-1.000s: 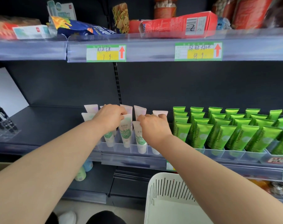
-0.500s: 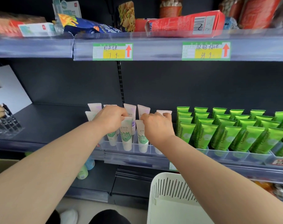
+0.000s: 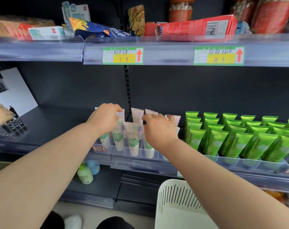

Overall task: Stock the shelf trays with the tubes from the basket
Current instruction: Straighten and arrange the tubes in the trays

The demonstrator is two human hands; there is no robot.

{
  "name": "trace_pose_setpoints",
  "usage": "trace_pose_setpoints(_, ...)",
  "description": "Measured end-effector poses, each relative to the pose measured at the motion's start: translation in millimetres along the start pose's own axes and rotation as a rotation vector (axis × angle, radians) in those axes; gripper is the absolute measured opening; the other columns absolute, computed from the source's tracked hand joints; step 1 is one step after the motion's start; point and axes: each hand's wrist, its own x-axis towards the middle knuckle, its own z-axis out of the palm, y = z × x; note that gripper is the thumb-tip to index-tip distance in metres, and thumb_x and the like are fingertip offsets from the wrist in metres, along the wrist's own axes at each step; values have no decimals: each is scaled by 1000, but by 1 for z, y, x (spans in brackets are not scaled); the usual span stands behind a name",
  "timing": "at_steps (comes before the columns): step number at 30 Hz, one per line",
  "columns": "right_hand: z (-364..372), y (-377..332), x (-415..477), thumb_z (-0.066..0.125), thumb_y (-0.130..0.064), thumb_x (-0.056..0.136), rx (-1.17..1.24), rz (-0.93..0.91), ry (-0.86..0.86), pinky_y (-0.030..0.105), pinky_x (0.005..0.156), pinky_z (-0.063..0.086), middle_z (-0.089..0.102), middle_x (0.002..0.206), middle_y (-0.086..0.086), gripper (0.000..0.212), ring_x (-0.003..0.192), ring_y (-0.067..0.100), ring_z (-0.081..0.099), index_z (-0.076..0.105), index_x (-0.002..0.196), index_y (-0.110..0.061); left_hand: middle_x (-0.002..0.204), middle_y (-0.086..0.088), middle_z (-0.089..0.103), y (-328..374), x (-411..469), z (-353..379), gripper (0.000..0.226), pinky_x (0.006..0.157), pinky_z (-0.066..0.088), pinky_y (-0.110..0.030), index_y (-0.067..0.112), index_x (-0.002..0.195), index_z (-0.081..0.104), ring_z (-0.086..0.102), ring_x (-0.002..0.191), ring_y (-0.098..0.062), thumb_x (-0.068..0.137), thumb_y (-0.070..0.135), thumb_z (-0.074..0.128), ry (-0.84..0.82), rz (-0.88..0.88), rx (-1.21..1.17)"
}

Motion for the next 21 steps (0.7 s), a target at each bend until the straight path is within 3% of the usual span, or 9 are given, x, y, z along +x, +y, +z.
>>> trace_pose_setpoints(8,3,-19,2,48,-15,92,22,-91,-27,50,106,26,59,121,1,40,115,24,49,46,131,-21,116,-1,64,-16,2,1,33,68,39,-29,28,117,68,54,96,-18,98,15,44,-109,4,27)
trace_pose_setpoints(15,6,-22,5,53,-16,91,31,-100,-73,49,107,28,60,119,4,39,111,27,53,46,129,-19,109,-5,60,-15,7,7,30,64,34,-29,26,118,66,51,90,-20,101,18,43,-113,2,53)
trace_pose_setpoints(21,7,-23,7,54,-15,90,65,-139,-47,37,87,39,60,116,5,37,104,25,55,48,127,-17,112,-5,59,-20,7,11,33,68,33,-27,25,121,64,49,92,-20,98,11,44,-105,-16,34)
